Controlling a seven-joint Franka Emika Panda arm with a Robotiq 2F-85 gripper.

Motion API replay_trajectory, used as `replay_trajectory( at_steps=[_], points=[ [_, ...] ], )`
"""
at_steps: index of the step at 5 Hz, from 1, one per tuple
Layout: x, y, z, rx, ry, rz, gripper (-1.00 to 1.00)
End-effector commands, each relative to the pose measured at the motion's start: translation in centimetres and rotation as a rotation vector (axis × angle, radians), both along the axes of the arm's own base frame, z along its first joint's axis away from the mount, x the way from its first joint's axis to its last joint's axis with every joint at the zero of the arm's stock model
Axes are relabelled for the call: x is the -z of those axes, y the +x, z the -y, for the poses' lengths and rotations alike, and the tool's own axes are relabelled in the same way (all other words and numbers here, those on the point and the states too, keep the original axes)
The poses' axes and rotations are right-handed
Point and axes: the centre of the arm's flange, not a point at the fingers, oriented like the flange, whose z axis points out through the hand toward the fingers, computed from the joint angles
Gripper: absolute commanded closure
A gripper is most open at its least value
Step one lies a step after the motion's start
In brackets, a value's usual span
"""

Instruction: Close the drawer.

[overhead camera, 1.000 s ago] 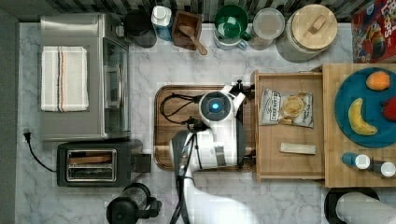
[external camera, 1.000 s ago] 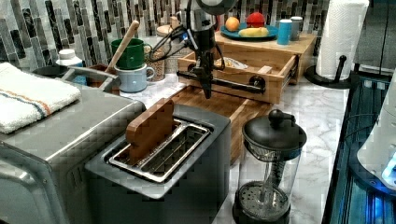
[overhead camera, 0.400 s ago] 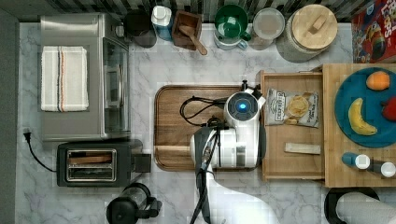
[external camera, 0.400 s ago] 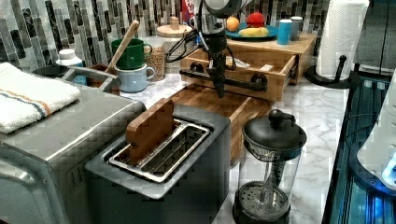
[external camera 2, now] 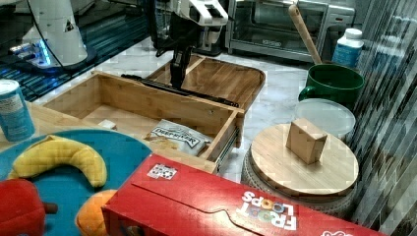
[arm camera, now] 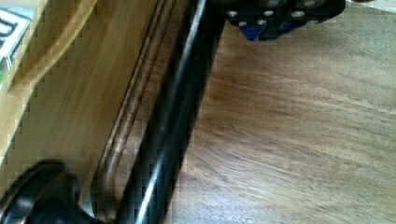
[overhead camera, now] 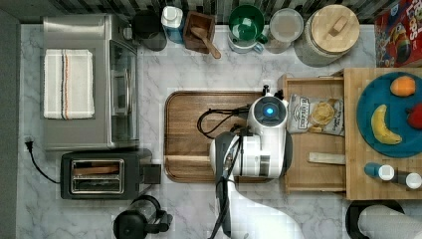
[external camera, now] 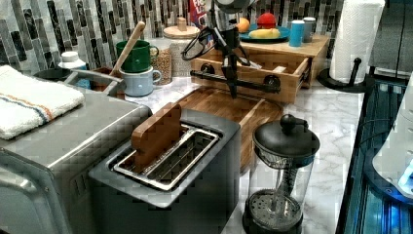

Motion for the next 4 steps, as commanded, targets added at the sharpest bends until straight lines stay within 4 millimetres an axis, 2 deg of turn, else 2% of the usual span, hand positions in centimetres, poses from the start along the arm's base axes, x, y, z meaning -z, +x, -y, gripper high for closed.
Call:
replay_trajectory(
  at_steps=[1, 2, 4],
  points=[
    [-5.1, 0.5, 18.8, 0.177, -0.022, 0.154, 1.00],
    [-5.4, -0.7, 21.3, 0.226, -0.050, 0.182, 1.00],
    [-5.3, -2.0, 28.6, 0.179, -0.096, 0.261, 1.00]
  ],
)
